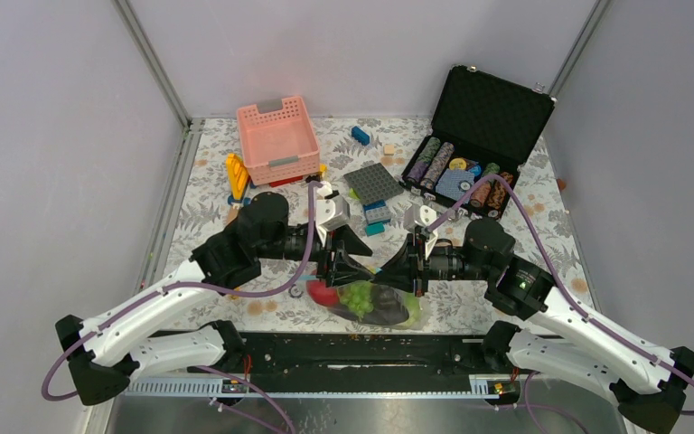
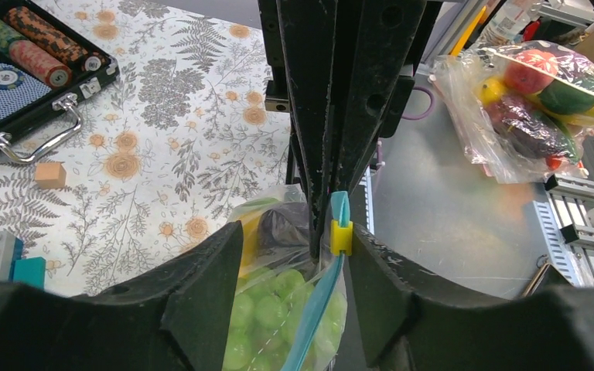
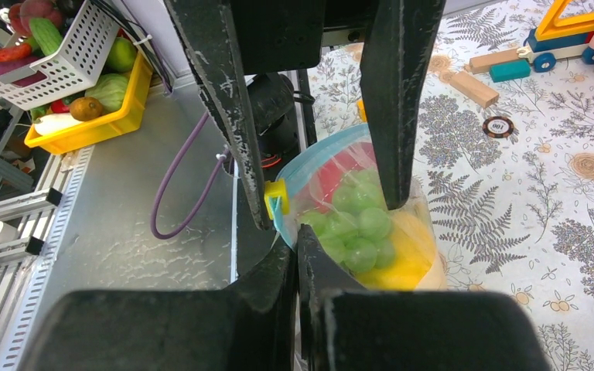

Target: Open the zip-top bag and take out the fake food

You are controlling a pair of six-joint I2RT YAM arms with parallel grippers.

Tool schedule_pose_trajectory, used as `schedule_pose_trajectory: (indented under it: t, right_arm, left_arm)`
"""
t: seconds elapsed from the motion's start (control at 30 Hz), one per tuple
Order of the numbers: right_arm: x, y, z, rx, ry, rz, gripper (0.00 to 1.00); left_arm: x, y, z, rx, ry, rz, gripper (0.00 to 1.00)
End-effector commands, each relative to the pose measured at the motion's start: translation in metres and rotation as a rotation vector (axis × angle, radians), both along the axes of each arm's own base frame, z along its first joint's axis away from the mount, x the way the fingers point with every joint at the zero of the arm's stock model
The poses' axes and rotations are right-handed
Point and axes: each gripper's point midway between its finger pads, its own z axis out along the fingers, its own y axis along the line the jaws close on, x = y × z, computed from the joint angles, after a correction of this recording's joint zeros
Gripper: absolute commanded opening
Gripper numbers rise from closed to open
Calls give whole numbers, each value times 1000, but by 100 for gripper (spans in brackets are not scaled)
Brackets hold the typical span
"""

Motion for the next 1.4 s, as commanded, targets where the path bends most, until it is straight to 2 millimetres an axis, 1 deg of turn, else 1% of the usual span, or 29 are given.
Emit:
schedule_pose_trajectory:
  t: [0.0, 0.1, 0.23, 0.3, 0.33, 0.43, 0.53, 0.6, 0.73, 0.93, 1.07, 1.1, 1.2, 1.37]
  right_arm:
    - [-7, 0, 38, 105, -72, 31, 0]
    - [-6, 0, 37, 103, -72, 30, 0]
    - [-4, 0, 35, 100, -69, 18, 0]
    - [-2, -1, 34, 100, -67, -1, 0]
    - [-2, -2, 34, 104, -66, -10, 0]
    - [1, -7, 36, 140, -82, -43, 0]
    - [2, -15, 43, 192, -135, -84, 0]
    - [6, -25, 45, 211, -166, -141, 0]
    - [17, -43, 43, 222, -215, -254, 0]
    - [30, -71, 40, 270, -242, -420, 0]
    - [57, -101, 28, 265, -180, -656, 0]
    - [61, -107, 23, 249, -172, -694, 0]
    - [66, -120, 7, 188, -167, -757, 0]
    - [71, -130, -10, 132, -152, -812, 0]
  left_arm:
    - [-4, -3, 27, -68, -50, -37, 50]
    - [-4, -4, 25, -63, -48, -38, 37]
    - [-5, -4, 25, -59, -53, -47, 13]
    - [-6, -3, 25, -60, -54, -51, 3]
    - [-7, -2, 24, -60, -55, -51, 0]
    - [-4, 1, 18, -45, -50, -23, 0]
    - [5, 7, 1, 15, -43, 45, 0]
    - [6, 13, -10, 51, -31, 70, 0]
    - [7, 24, -23, 81, -33, 111, 0]
    - [19, 45, -40, 157, -53, 233, 0]
    - [36, 65, -52, 243, -59, 371, 0]
    - [42, 71, -54, 267, -64, 417, 0]
    - [48, 86, -59, 309, -66, 496, 0]
    - [49, 100, -60, 301, -63, 553, 0]
